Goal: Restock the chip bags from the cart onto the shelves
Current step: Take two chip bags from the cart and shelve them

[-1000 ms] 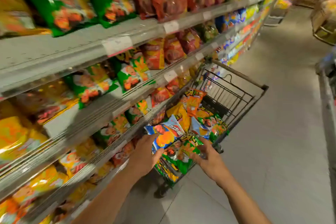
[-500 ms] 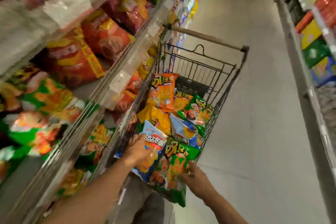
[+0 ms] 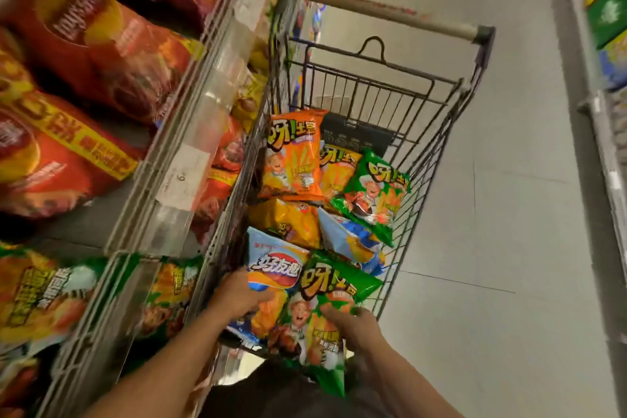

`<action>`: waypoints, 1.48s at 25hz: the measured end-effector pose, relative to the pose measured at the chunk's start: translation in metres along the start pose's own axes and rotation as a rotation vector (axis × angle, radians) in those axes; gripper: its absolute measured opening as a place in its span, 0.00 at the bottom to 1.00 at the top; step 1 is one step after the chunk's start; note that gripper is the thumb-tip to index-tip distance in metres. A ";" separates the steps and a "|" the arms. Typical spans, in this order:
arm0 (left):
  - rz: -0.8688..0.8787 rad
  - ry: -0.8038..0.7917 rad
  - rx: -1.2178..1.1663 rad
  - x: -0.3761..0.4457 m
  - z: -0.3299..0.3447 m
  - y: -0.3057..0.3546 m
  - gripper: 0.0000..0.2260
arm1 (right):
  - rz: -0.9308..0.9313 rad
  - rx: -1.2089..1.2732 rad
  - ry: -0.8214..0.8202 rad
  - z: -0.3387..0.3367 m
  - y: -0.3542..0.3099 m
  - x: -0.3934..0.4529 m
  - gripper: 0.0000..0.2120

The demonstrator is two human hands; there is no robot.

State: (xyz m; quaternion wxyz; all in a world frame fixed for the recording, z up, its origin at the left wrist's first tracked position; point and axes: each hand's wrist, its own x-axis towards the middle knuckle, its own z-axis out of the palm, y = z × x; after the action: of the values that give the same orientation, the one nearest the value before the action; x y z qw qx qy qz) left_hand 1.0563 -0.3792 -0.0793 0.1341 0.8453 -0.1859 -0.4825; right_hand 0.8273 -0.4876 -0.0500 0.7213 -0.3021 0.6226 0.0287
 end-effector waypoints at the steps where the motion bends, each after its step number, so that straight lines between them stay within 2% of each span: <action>1: 0.043 0.037 -0.028 -0.009 -0.004 0.002 0.27 | 0.012 0.049 -0.057 -0.001 -0.004 -0.003 0.18; 4: 0.098 0.167 -0.082 -0.046 -0.015 0.011 0.25 | -0.033 0.083 -0.208 -0.016 -0.021 -0.014 0.26; 7: 0.067 0.331 -0.141 -0.088 -0.007 0.024 0.26 | -0.124 0.009 -0.328 -0.039 -0.051 -0.025 0.28; 9: 0.068 0.433 -0.309 -0.114 0.009 0.041 0.24 | -0.200 -0.074 -0.404 -0.055 -0.077 -0.032 0.28; 13: 0.056 0.800 -0.447 -0.161 0.046 0.079 0.27 | -0.417 -0.294 -0.564 -0.100 -0.140 -0.047 0.28; 16: 0.035 0.880 -0.650 -0.196 0.076 0.094 0.12 | -0.571 -0.450 -0.529 -0.134 -0.177 -0.057 0.38; 18: 0.056 0.900 -0.802 -0.215 0.095 0.097 0.10 | -0.641 -0.515 -0.525 -0.149 -0.194 -0.061 0.46; 20: 0.068 0.944 -0.927 -0.236 0.113 0.093 0.11 | -0.668 -0.564 -0.575 -0.159 -0.194 -0.071 0.50; 25: 0.098 1.036 -1.047 -0.300 0.161 0.061 0.22 | -0.731 -0.671 -0.623 -0.156 -0.154 -0.109 0.60; 27: 0.116 1.061 -1.078 -0.333 0.182 0.039 0.23 | -0.755 -0.722 -0.671 -0.148 -0.125 -0.126 0.56; 34: 0.063 1.243 -1.145 -0.467 0.267 -0.056 0.25 | -0.749 -0.765 -0.937 -0.119 0.018 -0.208 0.30; 37: 0.037 1.328 -1.132 -0.520 0.308 -0.097 0.26 | -0.764 -0.786 -1.011 -0.114 0.080 -0.243 0.33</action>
State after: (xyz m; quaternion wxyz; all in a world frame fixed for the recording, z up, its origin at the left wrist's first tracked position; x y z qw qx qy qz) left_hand 0.5653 -0.0759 0.1261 0.6223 0.7551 0.1847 0.0923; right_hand 0.6393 -0.3945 0.1358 0.7183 -0.6831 0.0106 0.1318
